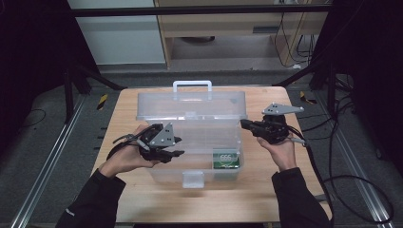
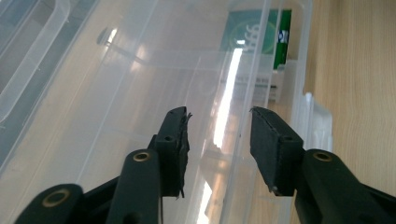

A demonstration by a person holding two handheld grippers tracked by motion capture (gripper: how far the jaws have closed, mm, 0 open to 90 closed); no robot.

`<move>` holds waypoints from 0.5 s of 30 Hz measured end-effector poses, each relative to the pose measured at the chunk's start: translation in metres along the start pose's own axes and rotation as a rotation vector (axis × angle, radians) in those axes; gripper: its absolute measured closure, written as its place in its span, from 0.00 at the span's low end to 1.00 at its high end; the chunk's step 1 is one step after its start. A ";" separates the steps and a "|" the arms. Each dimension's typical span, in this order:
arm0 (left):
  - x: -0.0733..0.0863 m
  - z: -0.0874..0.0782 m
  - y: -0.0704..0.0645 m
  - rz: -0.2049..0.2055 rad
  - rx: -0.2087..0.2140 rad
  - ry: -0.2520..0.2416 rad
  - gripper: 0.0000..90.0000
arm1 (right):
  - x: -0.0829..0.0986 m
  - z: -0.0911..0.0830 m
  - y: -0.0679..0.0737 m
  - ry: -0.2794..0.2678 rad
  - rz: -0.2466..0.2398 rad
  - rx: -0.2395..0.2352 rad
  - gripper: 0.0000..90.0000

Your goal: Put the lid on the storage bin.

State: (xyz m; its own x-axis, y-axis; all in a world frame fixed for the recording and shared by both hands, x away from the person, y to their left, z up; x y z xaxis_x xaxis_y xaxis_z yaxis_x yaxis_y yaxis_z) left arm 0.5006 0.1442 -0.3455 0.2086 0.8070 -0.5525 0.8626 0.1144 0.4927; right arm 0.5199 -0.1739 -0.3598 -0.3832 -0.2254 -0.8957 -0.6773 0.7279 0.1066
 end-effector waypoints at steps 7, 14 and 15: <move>0.001 -0.001 -0.004 -0.058 -0.021 -0.071 0.59 | 0.003 -0.001 0.002 0.004 -0.002 -0.005 1.00; 0.012 -0.005 -0.003 -0.126 -0.056 -0.100 0.58 | 0.006 -0.001 0.004 0.008 -0.016 -0.005 1.00; 0.013 -0.006 -0.002 -0.133 -0.062 -0.104 0.58 | 0.006 -0.001 0.004 0.008 -0.014 -0.008 1.00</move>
Point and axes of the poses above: each handheld gripper's, and its own axes: z roughly forward along the jaws, x roughly out of its underside, y roughly to its left, the point moved 3 cm from there along z, roughly forward along the jaws
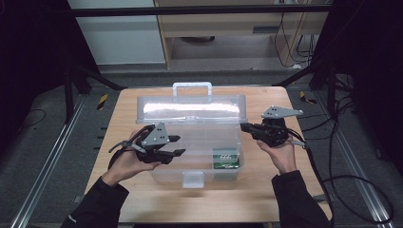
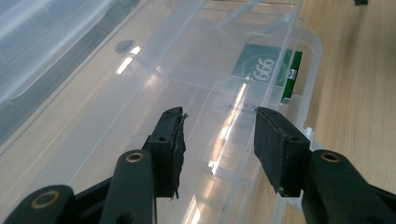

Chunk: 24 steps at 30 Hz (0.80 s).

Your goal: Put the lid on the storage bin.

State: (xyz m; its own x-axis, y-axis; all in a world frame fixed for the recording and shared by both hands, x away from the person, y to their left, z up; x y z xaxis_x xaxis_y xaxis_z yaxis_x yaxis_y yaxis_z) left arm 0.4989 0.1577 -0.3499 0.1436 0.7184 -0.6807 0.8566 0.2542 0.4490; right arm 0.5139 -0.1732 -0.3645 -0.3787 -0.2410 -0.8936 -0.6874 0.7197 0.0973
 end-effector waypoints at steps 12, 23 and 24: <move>0.012 -0.016 0.004 -0.091 -0.012 -0.105 0.61 | 0.003 -0.001 0.001 0.002 0.003 -0.007 1.00; 0.021 -0.036 0.010 -0.146 -0.134 -0.053 0.79 | 0.005 0.000 0.001 0.004 -0.001 -0.010 1.00; 0.022 -0.038 0.011 -0.148 -0.144 -0.046 0.81 | 0.005 0.000 0.001 0.004 -0.002 -0.011 1.00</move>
Point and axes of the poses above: each handheld gripper's, and its own axes: z roughly forward along the jaws, x roughly out of its underside, y roughly to its left, the point moved 3 cm from there along z, roughly forward along the jaws
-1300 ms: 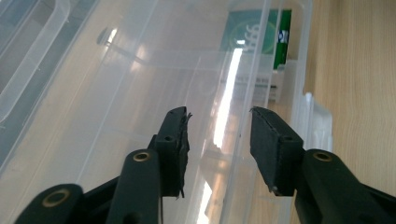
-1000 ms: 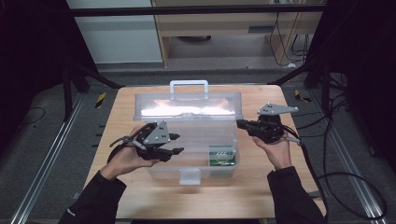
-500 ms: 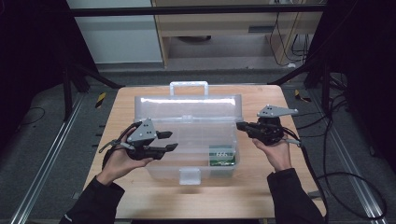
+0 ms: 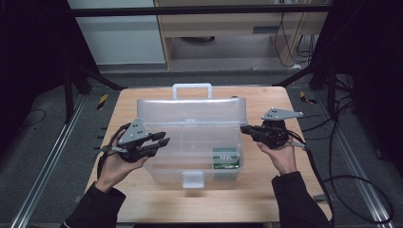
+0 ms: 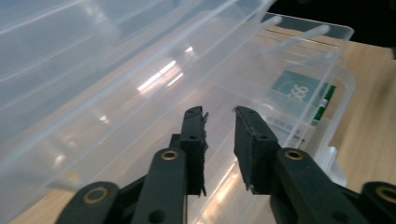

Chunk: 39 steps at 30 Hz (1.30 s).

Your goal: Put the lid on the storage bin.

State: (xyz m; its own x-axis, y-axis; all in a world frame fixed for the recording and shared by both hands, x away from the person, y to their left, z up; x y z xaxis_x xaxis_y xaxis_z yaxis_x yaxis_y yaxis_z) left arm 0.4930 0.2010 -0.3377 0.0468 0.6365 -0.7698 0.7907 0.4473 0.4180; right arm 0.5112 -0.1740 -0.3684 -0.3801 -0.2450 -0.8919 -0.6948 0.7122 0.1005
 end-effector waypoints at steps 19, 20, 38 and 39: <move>0.037 -0.026 0.023 -0.049 -0.119 0.118 0.99 | 0.007 -0.003 0.004 0.031 -0.011 0.000 1.00; 0.039 -0.027 0.024 -0.052 -0.122 0.122 0.99 | 0.007 -0.003 0.005 0.033 -0.010 0.001 1.00; 0.066 -0.017 0.023 -0.040 -0.079 0.196 0.99 | 0.028 -0.012 0.010 0.098 -0.032 0.028 0.99; 0.068 -0.017 0.023 -0.039 -0.077 0.200 0.99 | 0.030 -0.013 0.010 0.099 -0.028 0.024 0.99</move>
Point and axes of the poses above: each handheld gripper's, and its own axes: z roughly forward along the jaws, x roughly out of its underside, y roughly to its left, the point moved 3 cm from there along z, roughly forward along the jaws
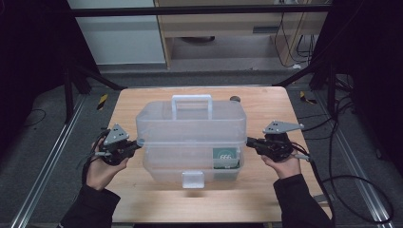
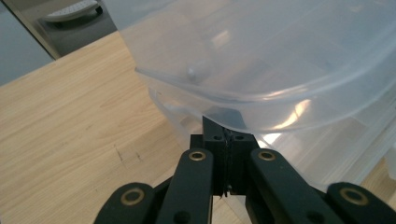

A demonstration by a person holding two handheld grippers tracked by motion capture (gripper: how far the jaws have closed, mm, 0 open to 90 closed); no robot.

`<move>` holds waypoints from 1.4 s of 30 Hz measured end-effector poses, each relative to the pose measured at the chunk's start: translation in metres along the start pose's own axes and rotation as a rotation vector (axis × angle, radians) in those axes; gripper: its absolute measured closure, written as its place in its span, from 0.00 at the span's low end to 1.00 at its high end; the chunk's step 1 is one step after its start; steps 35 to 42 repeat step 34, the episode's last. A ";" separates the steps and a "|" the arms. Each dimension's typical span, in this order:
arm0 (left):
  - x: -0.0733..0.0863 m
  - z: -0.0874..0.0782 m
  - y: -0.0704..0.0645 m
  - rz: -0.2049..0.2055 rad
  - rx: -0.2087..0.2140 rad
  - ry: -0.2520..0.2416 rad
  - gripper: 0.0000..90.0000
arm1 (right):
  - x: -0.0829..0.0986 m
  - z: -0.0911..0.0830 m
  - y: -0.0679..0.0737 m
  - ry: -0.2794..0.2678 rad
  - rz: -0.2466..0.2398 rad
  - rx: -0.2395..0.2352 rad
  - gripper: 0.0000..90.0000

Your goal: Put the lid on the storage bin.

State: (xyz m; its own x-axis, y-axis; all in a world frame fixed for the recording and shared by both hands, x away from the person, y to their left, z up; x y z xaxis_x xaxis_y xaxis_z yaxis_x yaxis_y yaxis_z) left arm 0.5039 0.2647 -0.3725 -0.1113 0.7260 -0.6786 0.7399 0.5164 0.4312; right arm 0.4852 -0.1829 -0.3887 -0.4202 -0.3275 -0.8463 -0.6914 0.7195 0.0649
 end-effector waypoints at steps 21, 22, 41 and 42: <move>0.047 0.022 0.025 0.067 -0.008 0.105 0.90 | 0.044 0.009 -0.014 0.111 0.032 0.079 0.96; 0.050 0.023 0.027 0.068 -0.019 0.108 0.88 | 0.047 0.010 -0.018 0.111 0.036 0.101 0.93; 0.080 0.038 0.043 0.106 -0.042 0.150 0.54 | 0.078 0.013 -0.060 0.107 0.125 0.309 0.51; 0.080 0.038 0.043 0.106 -0.042 0.150 0.54 | 0.078 0.013 -0.060 0.107 0.125 0.309 0.51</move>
Point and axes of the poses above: each handheld gripper's, and its own axes: z roughly forward along the jaws, x roughly out of its underside, y roughly to its left, the point moved 3 cm from there along z, roughly forward along the jaws
